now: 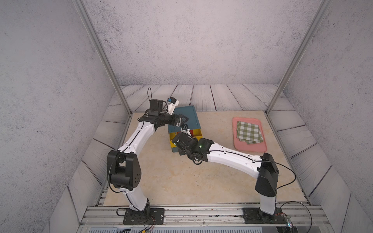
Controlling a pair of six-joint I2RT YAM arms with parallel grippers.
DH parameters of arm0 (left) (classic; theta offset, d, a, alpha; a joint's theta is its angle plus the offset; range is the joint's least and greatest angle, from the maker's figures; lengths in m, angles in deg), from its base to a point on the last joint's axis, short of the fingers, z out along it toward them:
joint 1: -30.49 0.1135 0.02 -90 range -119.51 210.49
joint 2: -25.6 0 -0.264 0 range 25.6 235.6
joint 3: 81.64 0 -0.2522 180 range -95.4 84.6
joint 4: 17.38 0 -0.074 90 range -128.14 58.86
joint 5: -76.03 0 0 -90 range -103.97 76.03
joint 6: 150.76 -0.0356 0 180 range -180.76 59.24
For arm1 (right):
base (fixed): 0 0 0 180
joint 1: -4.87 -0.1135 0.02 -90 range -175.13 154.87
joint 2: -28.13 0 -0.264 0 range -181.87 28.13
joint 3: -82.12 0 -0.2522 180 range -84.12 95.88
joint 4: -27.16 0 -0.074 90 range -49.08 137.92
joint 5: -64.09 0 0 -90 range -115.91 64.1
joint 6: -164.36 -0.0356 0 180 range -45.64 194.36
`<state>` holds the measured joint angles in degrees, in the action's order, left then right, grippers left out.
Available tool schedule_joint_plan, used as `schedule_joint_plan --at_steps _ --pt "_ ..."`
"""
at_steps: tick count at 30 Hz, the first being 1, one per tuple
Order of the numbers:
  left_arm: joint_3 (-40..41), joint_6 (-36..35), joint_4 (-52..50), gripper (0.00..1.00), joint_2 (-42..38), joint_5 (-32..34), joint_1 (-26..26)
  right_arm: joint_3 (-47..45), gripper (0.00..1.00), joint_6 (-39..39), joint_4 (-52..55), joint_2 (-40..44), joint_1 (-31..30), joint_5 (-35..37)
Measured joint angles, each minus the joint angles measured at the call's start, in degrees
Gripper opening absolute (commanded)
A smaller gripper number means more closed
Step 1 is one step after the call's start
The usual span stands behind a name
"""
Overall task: Take the postcards out of the drawer
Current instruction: Open the drawer in the storage box.
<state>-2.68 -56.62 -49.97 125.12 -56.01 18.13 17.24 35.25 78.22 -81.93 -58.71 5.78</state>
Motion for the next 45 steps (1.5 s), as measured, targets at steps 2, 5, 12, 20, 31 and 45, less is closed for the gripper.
schedule_joint_plan --at_steps 2,5,12,20,31,45 --pt "0.0 0.0 0.0 0.9 0.0 0.0 0.0 0.6 0.59 -0.3 0.6 -0.4 0.0 0.2" --pt "0.0 0.0 0.0 0.91 0.0 -0.1 0.0 1.3 0.57 -0.9 1.5 -0.9 0.0 0.4" --pt "0.0 0.3 0.2 0.91 0.0 -0.3 0.0 1.5 0.54 -1.5 2.4 -1.4 0.0 0.9" --pt "0.0 0.4 0.3 0.91 0.0 -0.3 0.0 1.5 0.44 -1.7 2.9 -1.8 0.2 1.6" --pt "0.1 0.4 0.5 0.92 0.0 -0.5 0.0 1.3 0.37 -1.4 2.6 -1.8 0.3 1.7" --pt "0.1 0.4 0.6 0.92 0.0 -0.7 0.0 -5.2 0.35 -2.5 -2.4 1.5 -0.9 3.0"
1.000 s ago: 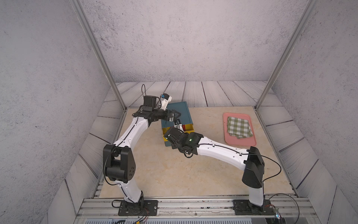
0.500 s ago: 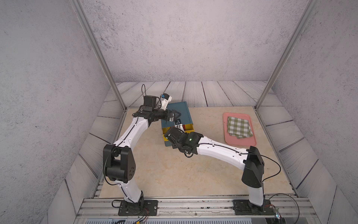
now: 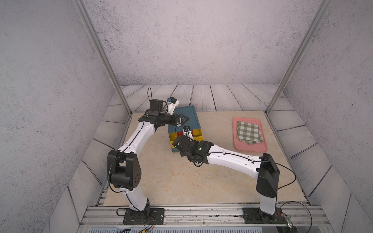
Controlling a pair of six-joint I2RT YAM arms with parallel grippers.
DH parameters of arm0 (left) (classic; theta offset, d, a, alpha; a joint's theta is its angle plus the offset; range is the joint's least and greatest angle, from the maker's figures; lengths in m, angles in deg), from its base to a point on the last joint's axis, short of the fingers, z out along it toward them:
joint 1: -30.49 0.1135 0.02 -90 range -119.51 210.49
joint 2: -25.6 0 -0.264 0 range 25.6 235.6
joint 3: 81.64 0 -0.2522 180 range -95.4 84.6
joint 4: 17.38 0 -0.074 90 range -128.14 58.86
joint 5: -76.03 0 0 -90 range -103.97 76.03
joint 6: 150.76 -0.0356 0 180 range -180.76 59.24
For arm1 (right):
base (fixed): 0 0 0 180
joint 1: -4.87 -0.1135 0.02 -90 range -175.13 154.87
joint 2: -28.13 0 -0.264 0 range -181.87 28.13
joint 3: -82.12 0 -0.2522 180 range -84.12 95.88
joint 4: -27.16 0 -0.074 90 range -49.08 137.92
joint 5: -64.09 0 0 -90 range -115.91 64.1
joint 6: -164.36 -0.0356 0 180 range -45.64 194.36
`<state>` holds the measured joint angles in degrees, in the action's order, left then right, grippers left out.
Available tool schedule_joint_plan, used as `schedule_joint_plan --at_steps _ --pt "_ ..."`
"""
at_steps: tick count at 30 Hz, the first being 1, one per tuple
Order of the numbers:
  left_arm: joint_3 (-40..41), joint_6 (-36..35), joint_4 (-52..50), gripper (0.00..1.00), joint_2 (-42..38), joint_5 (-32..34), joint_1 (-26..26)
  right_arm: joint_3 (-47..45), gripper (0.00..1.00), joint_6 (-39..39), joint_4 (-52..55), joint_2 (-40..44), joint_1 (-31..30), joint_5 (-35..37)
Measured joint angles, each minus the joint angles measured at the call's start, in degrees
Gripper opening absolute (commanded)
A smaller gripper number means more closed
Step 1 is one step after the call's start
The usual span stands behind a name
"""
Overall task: Take the postcards out of the drawer
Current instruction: Open the drawer in the storage box.
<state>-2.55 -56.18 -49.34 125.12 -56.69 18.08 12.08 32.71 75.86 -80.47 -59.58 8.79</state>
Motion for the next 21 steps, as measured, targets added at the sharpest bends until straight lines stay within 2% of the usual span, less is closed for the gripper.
schedule_joint_plan --at_steps 21 --pt "0.0 0.0 0.0 0.93 0.0 0.0 0.0 -6.9 0.35 -2.4 3.7 6.7 -4.7 0.0"
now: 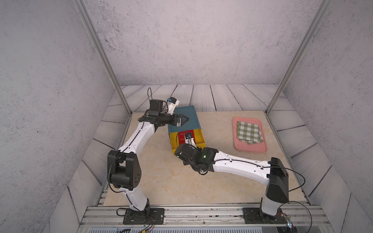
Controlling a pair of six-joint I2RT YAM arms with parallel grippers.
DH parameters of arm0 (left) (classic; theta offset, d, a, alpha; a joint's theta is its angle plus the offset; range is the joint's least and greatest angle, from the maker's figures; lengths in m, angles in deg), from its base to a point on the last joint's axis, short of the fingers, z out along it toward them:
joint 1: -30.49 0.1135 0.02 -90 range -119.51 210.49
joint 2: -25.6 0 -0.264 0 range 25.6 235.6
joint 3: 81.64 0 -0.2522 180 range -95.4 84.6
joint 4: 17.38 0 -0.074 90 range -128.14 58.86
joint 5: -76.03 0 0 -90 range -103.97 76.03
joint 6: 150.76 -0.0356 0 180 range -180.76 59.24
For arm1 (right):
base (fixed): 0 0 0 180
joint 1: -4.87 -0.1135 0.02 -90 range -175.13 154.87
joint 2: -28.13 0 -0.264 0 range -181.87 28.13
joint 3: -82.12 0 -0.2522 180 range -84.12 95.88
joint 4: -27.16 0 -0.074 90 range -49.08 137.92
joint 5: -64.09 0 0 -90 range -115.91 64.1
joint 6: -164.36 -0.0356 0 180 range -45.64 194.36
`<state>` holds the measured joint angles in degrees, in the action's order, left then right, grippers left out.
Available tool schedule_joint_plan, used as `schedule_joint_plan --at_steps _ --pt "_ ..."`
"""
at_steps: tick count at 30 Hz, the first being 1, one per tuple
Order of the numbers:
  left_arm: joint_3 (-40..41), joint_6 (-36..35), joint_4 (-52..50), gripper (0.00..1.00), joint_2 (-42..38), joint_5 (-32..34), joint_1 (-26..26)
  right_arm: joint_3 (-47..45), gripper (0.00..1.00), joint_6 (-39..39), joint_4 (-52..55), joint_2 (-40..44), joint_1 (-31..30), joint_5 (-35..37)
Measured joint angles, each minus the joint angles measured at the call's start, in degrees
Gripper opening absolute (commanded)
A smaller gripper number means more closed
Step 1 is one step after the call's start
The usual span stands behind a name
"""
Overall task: Take the postcards out of the drawer
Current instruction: Open the drawer in the storage box.
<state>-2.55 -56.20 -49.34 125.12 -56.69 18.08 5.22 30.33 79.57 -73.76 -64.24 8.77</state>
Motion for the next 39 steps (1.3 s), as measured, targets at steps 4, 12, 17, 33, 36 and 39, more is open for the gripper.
schedule_joint_plan --at_steps 4,12,17,33,36,39 --pt "0.0 0.0 0.0 0.93 0.0 0.0 0.0 -0.9 0.35 -0.6 1.2 1.1 -0.7 0.0" --pt "0.0 0.0 0.0 0.93 0.0 0.0 0.0 -0.9 0.35 -1.7 2.3 1.3 -1.9 0.0" --pt "0.0 0.0 0.0 0.93 0.0 0.0 0.0 -1.3 0.35 -2.5 3.2 1.4 -2.9 0.2" --pt "0.0 0.0 0.0 0.93 0.0 0.0 0.0 -3.6 0.35 -3.8 4.0 4.8 -3.4 0.4" --pt "0.0 0.0 0.0 0.93 0.0 0.0 0.0 -4.2 0.36 -4.0 3.7 4.8 -3.4 0.4" --pt "0.0 0.0 0.0 0.93 0.0 0.0 0.0 -4.7 0.37 -4.1 3.3 4.8 -3.4 0.3"
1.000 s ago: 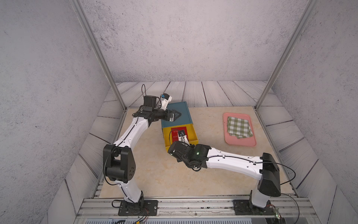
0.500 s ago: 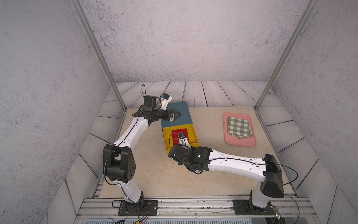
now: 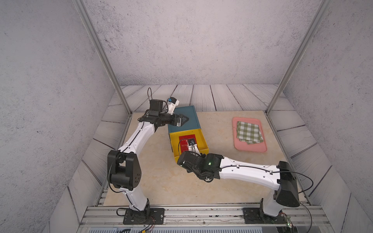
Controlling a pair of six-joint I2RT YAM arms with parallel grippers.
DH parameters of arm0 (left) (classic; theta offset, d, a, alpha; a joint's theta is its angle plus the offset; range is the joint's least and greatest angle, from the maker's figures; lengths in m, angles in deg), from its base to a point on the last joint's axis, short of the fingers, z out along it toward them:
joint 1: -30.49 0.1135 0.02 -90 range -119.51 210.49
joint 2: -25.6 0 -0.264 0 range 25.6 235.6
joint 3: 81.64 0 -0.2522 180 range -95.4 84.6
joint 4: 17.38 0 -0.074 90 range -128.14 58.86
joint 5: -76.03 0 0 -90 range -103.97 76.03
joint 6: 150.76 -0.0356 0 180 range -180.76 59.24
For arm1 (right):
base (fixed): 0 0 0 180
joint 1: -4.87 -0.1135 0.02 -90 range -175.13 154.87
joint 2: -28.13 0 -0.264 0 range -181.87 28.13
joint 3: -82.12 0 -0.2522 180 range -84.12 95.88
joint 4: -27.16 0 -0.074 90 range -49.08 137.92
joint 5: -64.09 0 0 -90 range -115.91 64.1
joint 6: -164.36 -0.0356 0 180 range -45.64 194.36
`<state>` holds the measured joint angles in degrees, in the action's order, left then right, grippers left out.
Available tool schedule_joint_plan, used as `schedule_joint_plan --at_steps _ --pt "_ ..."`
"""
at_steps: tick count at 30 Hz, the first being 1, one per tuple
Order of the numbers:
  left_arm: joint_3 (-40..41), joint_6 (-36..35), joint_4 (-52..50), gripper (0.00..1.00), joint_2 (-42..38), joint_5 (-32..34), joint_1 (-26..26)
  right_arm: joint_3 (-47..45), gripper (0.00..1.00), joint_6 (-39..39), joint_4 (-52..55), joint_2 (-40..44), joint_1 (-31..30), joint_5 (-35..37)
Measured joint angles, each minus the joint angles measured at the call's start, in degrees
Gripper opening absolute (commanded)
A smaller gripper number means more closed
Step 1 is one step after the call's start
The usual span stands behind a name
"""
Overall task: Take the postcards out of the drawer
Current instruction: Open the drawer in the storage box.
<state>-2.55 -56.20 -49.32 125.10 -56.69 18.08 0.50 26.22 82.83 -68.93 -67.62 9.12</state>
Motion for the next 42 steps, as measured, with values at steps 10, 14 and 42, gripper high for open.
schedule_joint_plan --at_steps 10,14,42 --pt "0.1 0.0 0.1 0.93 0.0 0.0 0.0 -0.8 0.39 -0.1 -0.6 0.0 0.0 -0.7" --pt "0.2 0.0 0.2 0.94 -0.1 0.0 0.0 -0.8 0.39 -0.1 -0.7 0.0 -0.1 -1.0" --pt "0.3 0.4 0.4 0.94 -0.2 0.2 0.0 -0.8 0.64 0.2 -1.6 -0.2 -0.1 -2.2"
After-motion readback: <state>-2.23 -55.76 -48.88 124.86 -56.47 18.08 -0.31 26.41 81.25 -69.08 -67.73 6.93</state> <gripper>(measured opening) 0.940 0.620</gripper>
